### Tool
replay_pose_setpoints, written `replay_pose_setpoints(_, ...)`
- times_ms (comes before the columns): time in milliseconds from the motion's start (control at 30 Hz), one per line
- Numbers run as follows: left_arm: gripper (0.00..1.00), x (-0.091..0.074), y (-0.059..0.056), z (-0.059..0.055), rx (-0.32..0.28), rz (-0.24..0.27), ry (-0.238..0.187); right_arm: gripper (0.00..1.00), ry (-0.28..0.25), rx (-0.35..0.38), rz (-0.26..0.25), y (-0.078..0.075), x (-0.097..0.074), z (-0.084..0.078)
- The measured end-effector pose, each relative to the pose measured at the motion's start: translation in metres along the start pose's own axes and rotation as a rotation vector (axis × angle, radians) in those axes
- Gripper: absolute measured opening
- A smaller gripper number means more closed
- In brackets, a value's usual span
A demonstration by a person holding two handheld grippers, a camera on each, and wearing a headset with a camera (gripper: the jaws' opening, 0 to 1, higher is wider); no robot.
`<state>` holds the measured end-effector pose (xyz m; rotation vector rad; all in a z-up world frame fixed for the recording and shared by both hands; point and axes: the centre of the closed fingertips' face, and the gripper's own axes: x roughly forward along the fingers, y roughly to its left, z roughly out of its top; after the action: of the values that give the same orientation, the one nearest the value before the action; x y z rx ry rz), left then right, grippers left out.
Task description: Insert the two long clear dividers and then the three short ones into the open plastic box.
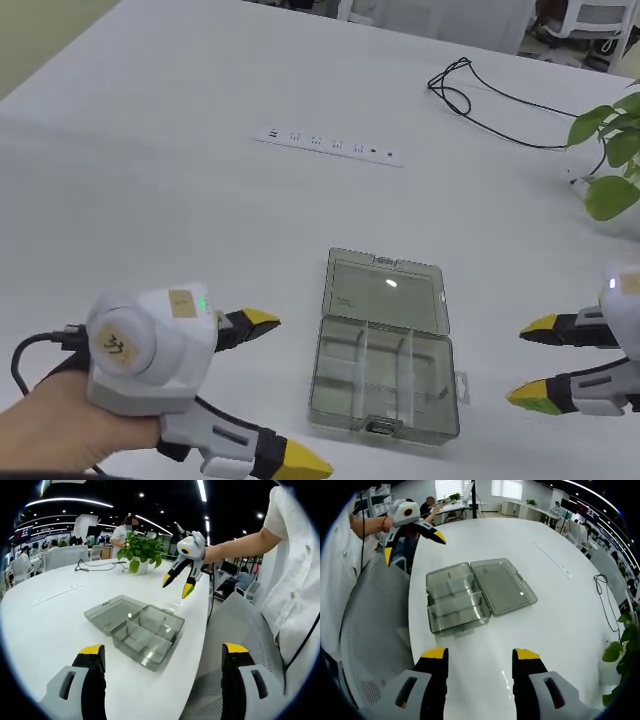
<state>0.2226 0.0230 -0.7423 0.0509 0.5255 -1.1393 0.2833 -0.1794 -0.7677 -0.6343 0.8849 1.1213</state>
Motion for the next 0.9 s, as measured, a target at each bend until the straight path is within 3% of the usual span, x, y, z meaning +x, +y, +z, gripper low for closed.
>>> replay_pose_setpoints(167,0.99,0.001,0.001,-0.001,-0.005,-0.001,0.005,0.56,0.032,-0.013,0.013,-0.002,0.003,-0.013)
replay_pose_setpoints(400,0.98,0.002,0.003,-0.002,-0.011,0.001,0.006,0.58,0.118,-0.109,0.051,-0.004,0.012,-0.039)
replay_pose_setpoints(733,0.98,0.002,0.004,-0.002,-0.018,0.007,0.006,0.52,0.252,-0.219,0.089,-0.013,0.026,-0.077)
replay_pose_setpoints(900,0.98,0.001,0.004,-0.002,-0.020,0.008,0.008,0.49,0.289,-0.245,0.104,-0.014,0.032,-0.089)
